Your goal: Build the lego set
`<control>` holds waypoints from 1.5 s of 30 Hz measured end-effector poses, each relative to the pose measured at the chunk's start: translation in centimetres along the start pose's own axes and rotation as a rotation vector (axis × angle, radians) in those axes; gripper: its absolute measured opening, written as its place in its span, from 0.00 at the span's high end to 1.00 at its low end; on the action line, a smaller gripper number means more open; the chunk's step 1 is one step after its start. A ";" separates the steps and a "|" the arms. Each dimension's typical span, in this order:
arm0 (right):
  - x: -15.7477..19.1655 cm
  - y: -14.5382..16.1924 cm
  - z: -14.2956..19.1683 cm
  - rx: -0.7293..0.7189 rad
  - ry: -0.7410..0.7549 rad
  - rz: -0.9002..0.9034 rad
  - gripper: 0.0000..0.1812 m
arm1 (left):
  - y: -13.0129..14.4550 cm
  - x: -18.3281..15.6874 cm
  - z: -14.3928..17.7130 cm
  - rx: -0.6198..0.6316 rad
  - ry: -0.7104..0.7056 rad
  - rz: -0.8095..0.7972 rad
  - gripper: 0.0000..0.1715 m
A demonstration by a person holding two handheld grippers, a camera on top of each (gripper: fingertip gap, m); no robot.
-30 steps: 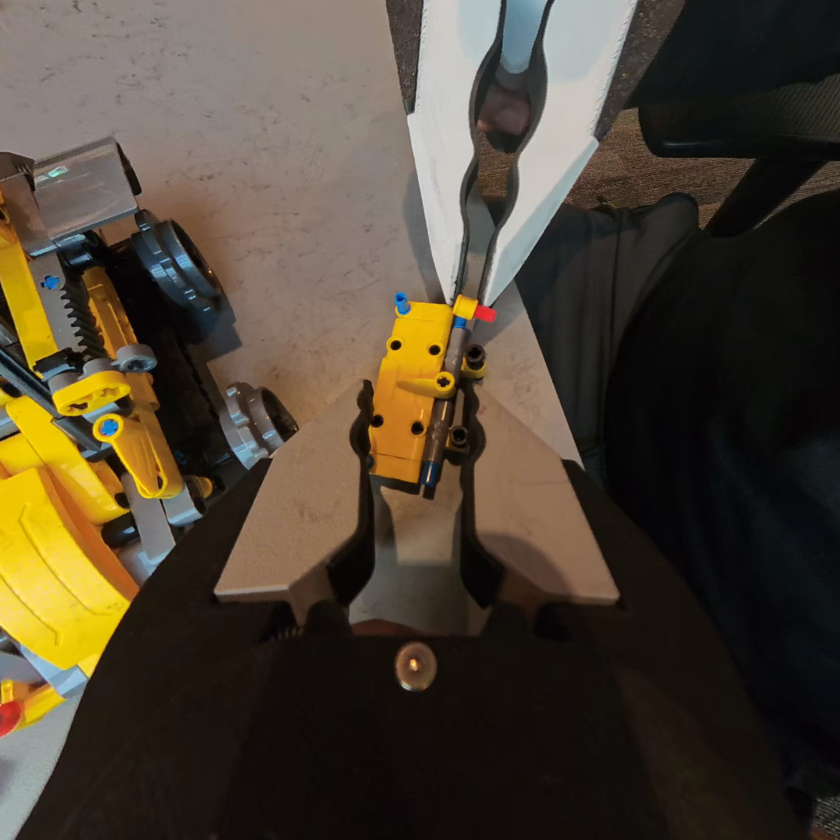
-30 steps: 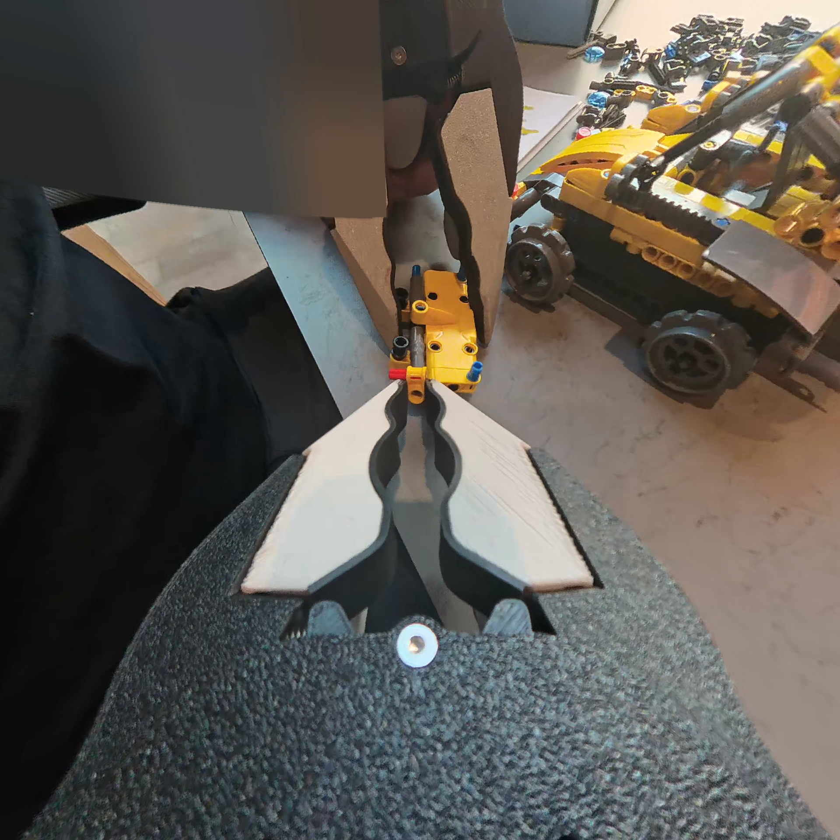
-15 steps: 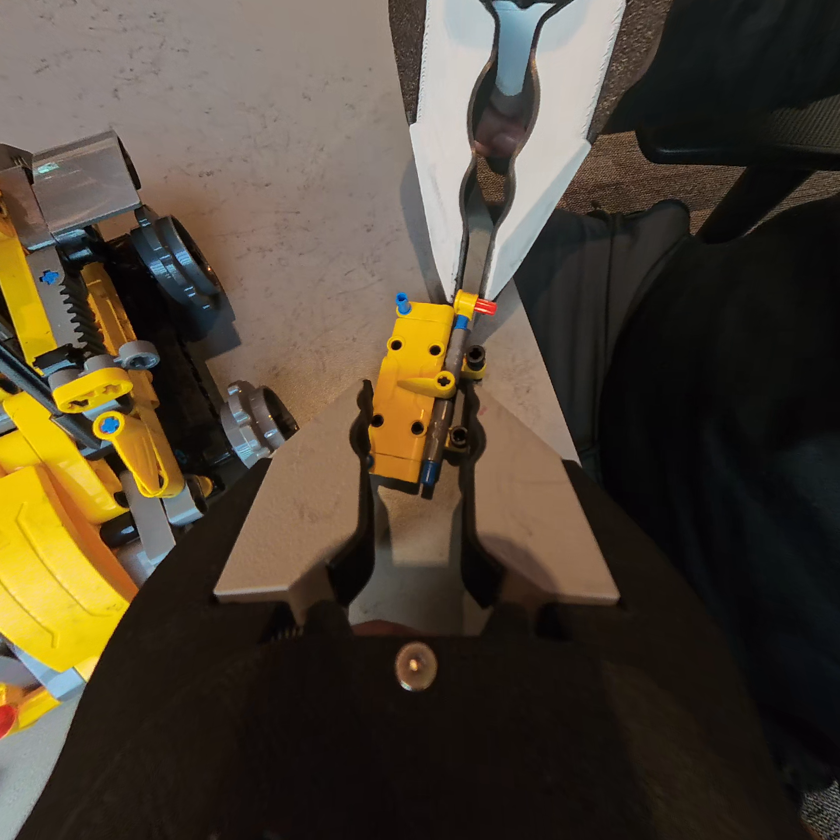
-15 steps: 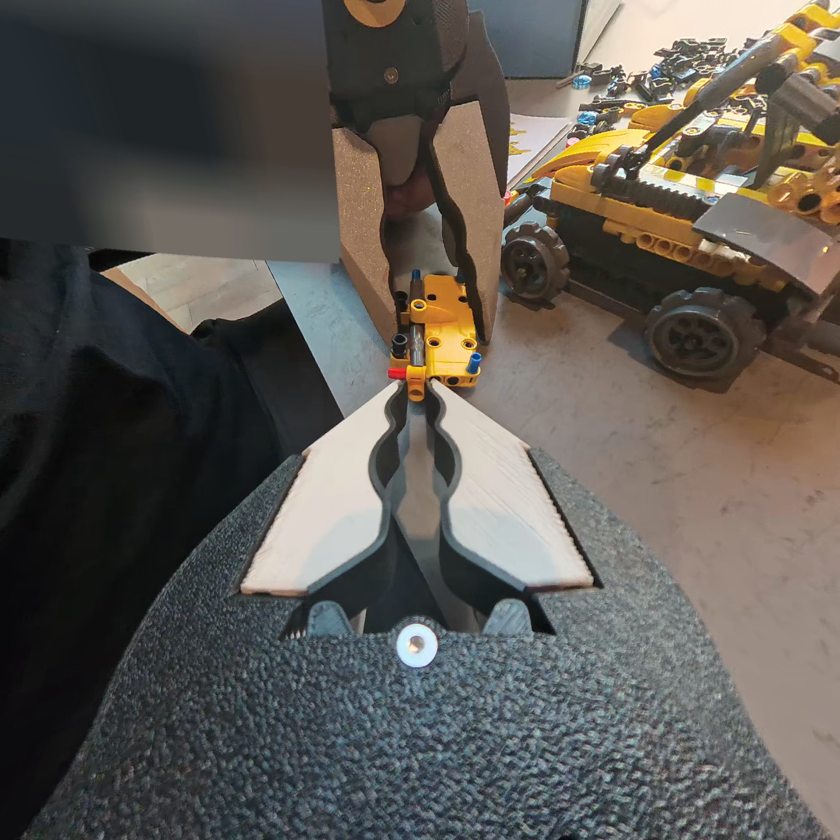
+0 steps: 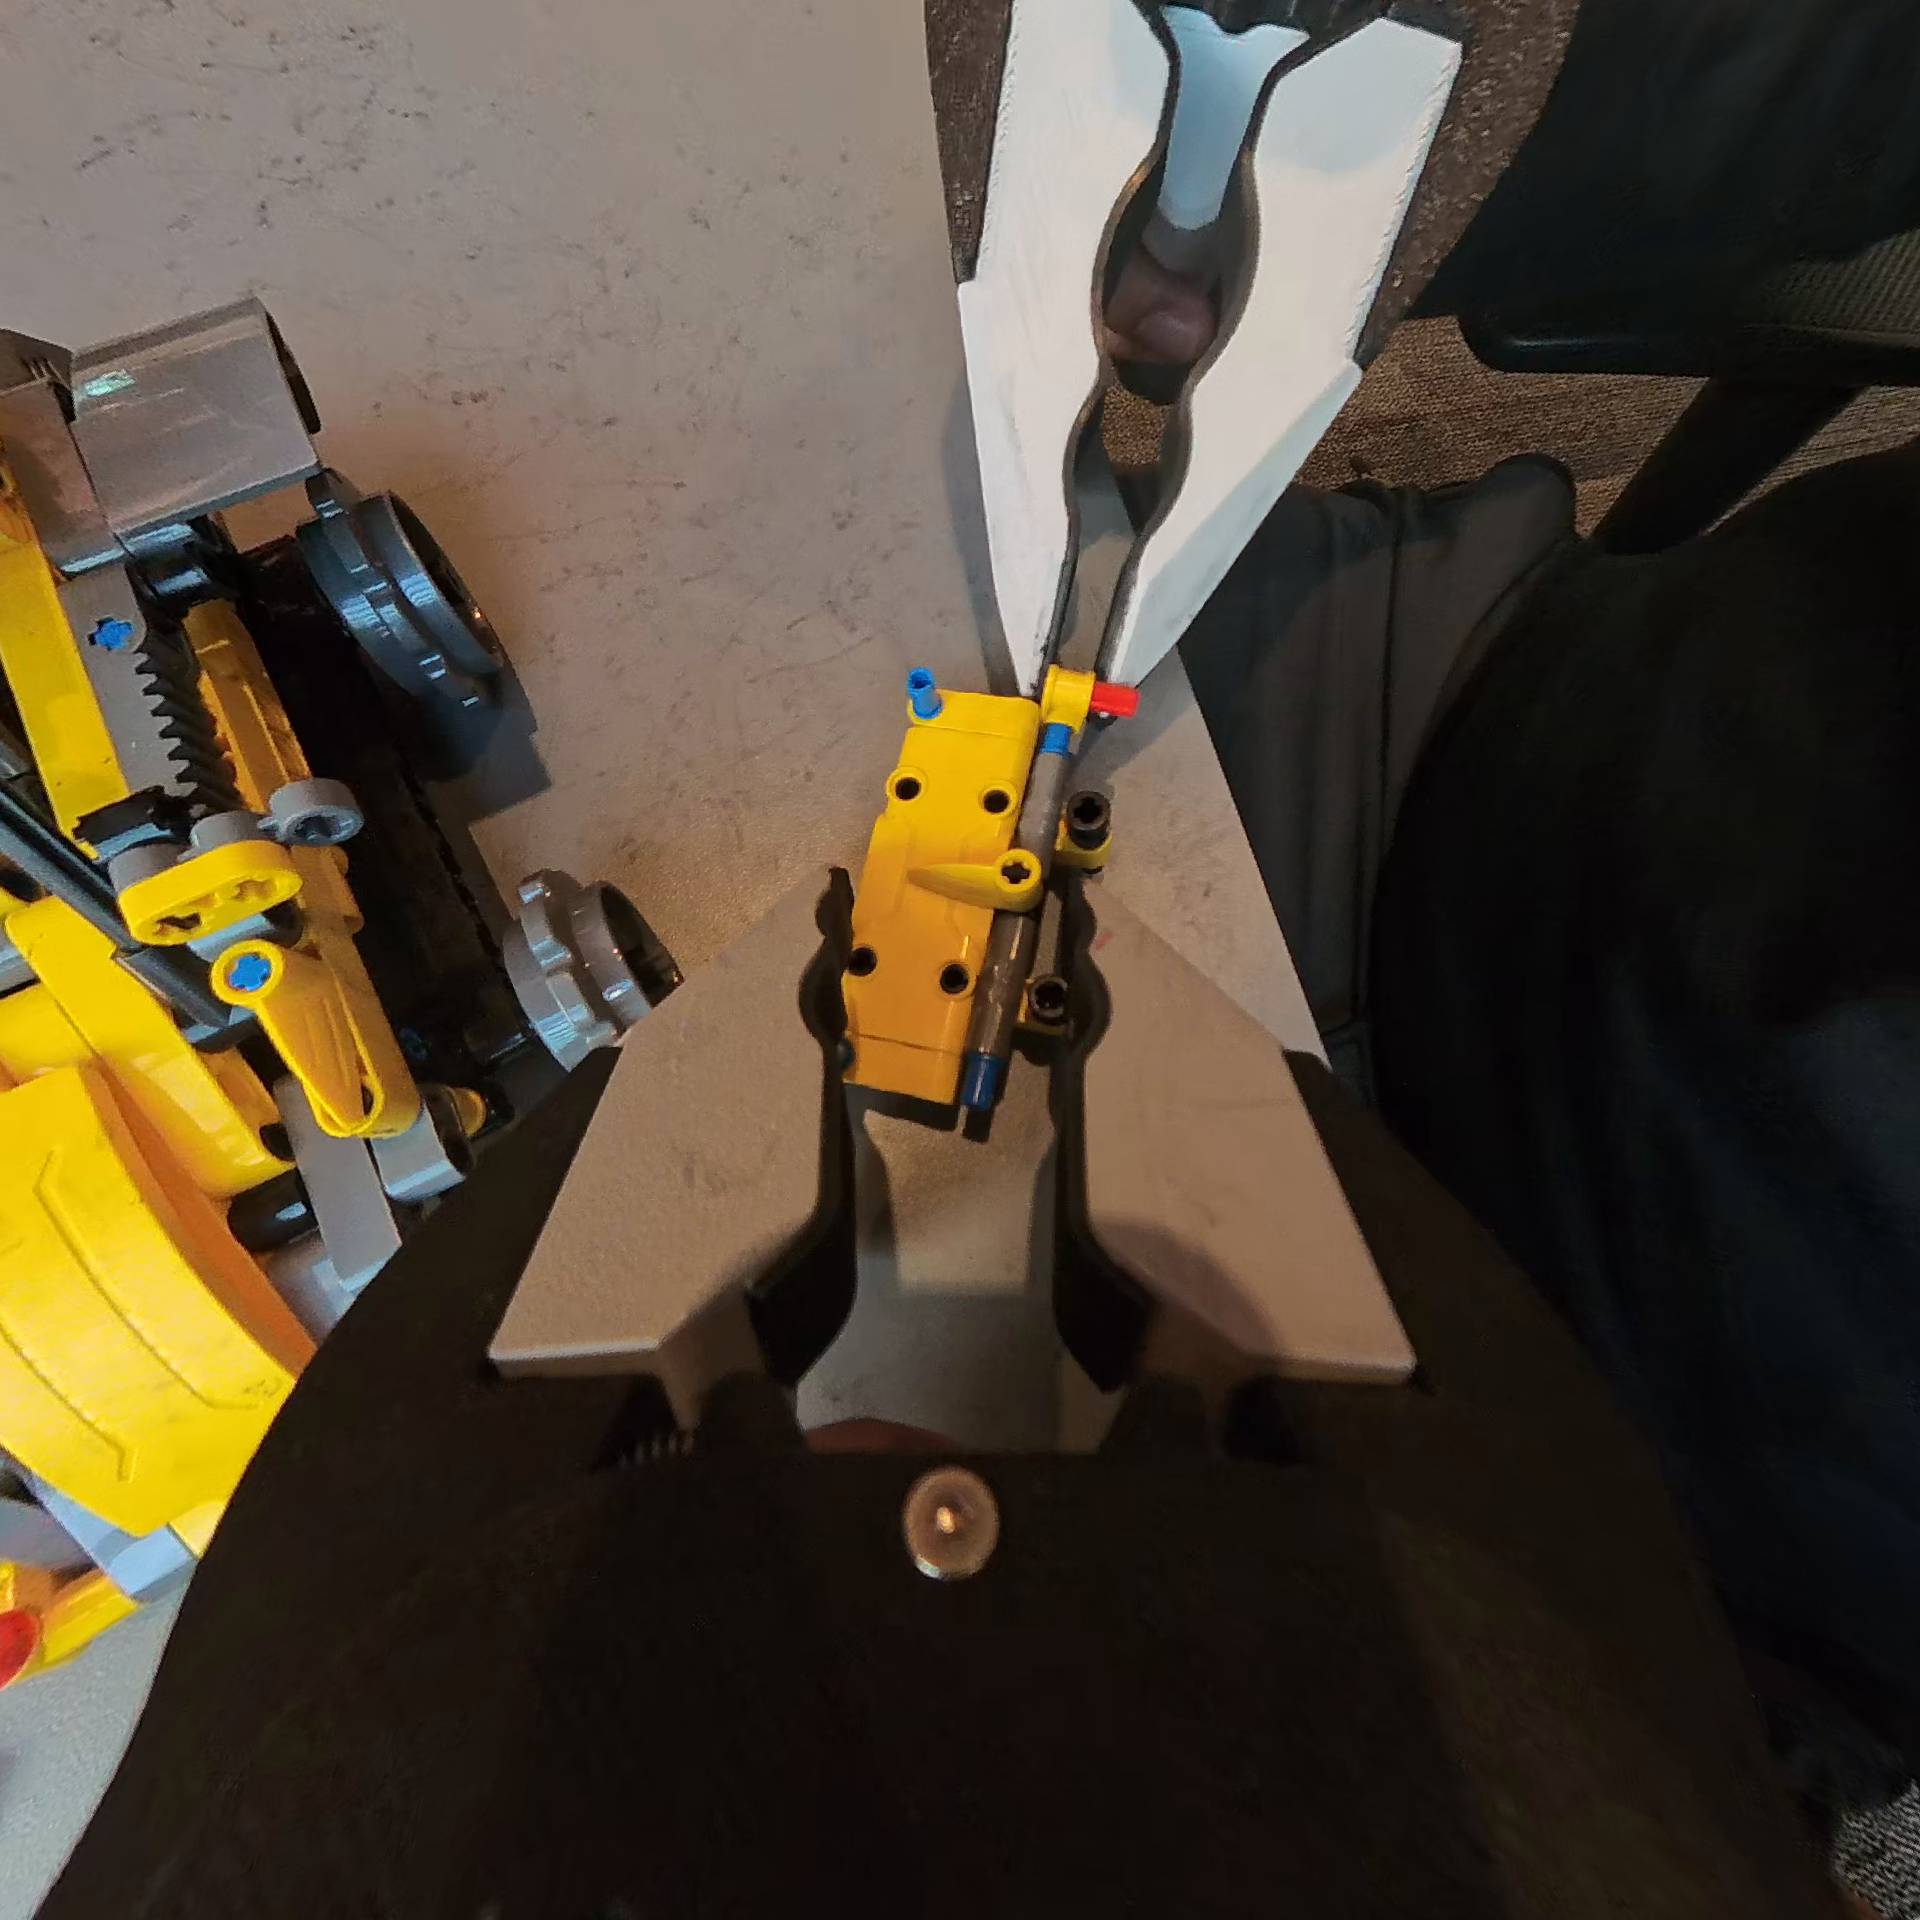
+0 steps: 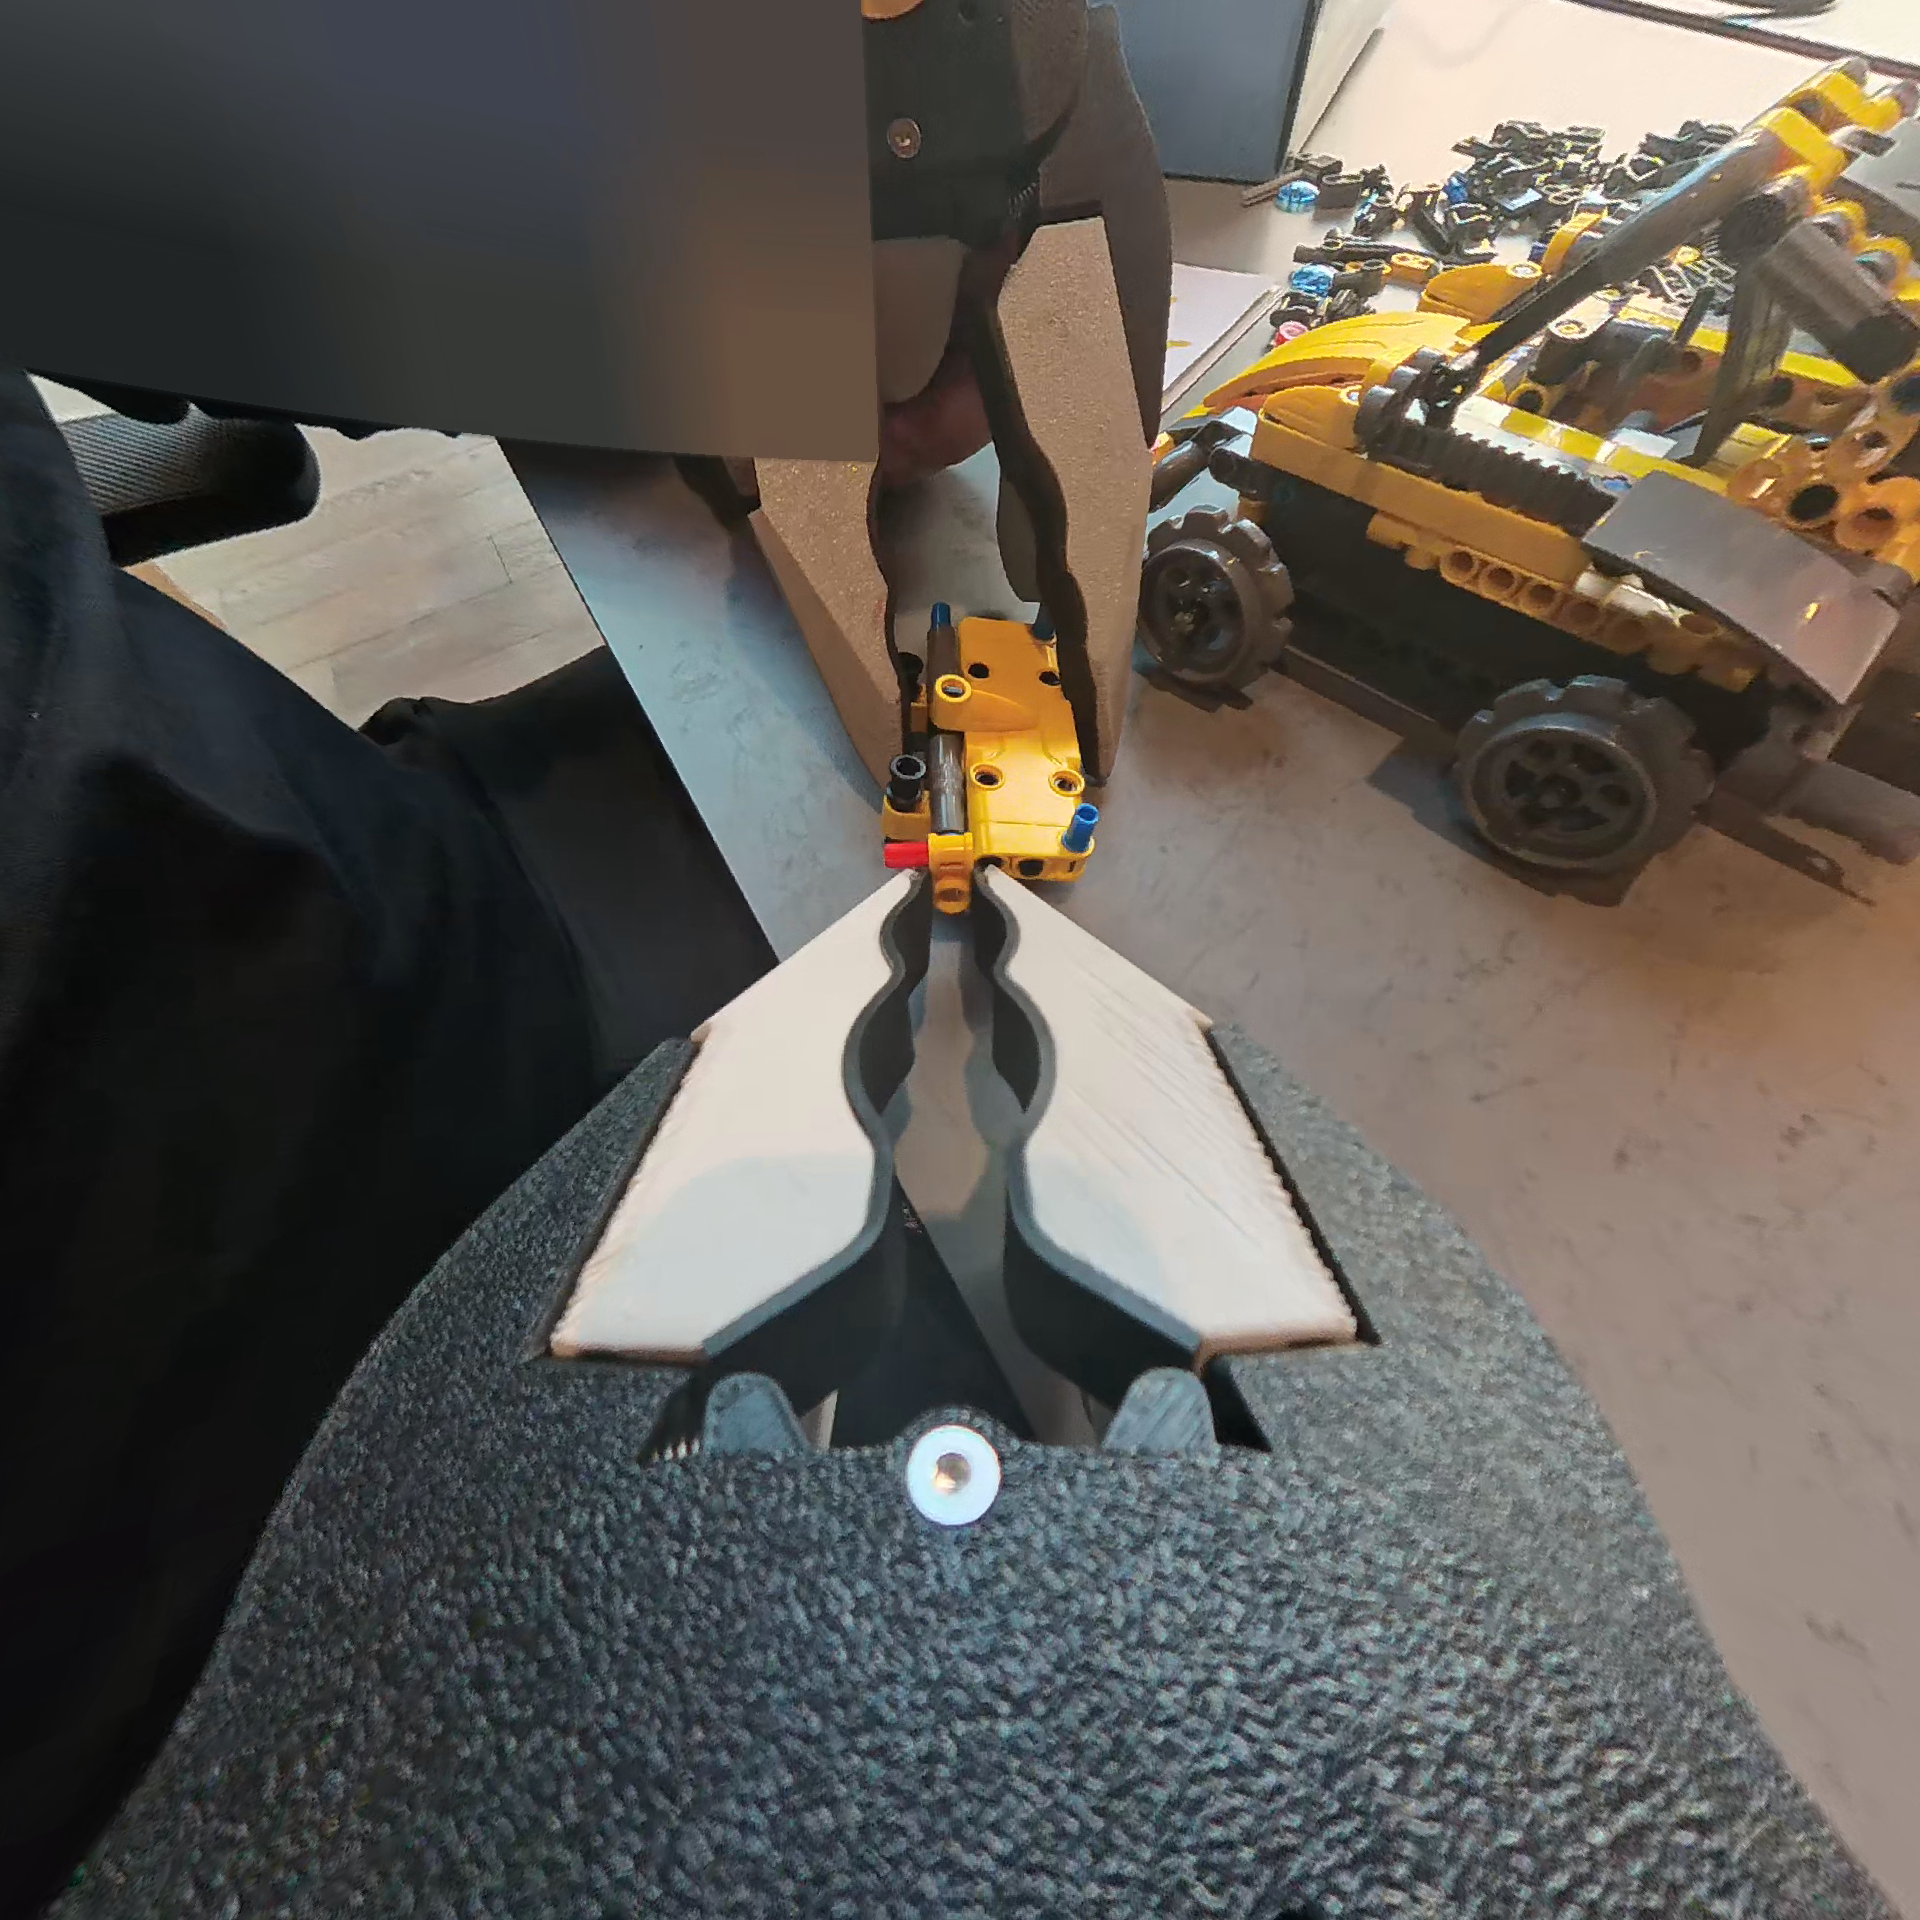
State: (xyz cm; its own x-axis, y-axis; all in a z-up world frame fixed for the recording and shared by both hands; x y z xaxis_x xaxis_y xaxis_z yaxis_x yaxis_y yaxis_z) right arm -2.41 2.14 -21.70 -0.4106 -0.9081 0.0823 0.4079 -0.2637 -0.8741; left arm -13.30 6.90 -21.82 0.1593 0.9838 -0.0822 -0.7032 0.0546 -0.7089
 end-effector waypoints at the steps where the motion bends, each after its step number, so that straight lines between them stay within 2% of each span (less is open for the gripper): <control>1: 0.0 0.0 0.0 0.002 0.002 0.005 0.96 | 0.0 0.0 0.0 0.000 0.001 0.000 0.78; 13: 0.1 0.1 -0.1 0.003 0.038 0.042 0.96 | 0.0 0.0 0.0 0.000 -0.010 -0.004 0.78; 24: 0.2 -0.3 0.0 -0.158 0.208 -0.141 0.96 | 0.1 0.6 0.2 -0.008 -0.031 0.038 0.79; 27: 0.3 -0.4 -0.1 -0.143 0.173 -0.173 0.96 | 0.1 0.6 0.3 -0.011 -0.014 0.052 0.79; 31: 0.4 -0.5 -0.1 -0.205 0.106 -0.257 0.96 | 0.1 0.5 0.3 -0.014 -0.019 0.033 0.81; 45: 0.4 -0.5 -0.3 -0.150 0.144 -0.178 0.96 | 0.3 0.6 0.4 -0.004 -0.054 0.015 0.81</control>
State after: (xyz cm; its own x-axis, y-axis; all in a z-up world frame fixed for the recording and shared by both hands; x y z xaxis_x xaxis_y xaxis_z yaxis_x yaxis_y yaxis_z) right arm -3.03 2.06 -21.37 -0.5812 -0.7932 0.1819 0.1977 -0.3545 -0.9139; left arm -13.68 7.56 -21.76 0.1106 0.9923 -0.0548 -0.7024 0.0390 -0.7107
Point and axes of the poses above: each gripper's, where its closed fingertips meet, z back along the fingers, y out of its underside, x = y × z across the jaws, the point moved 6 cm from there along z, back along the fingers, and after that the axes turned 2 degrees about x, right-handed, at the moved point
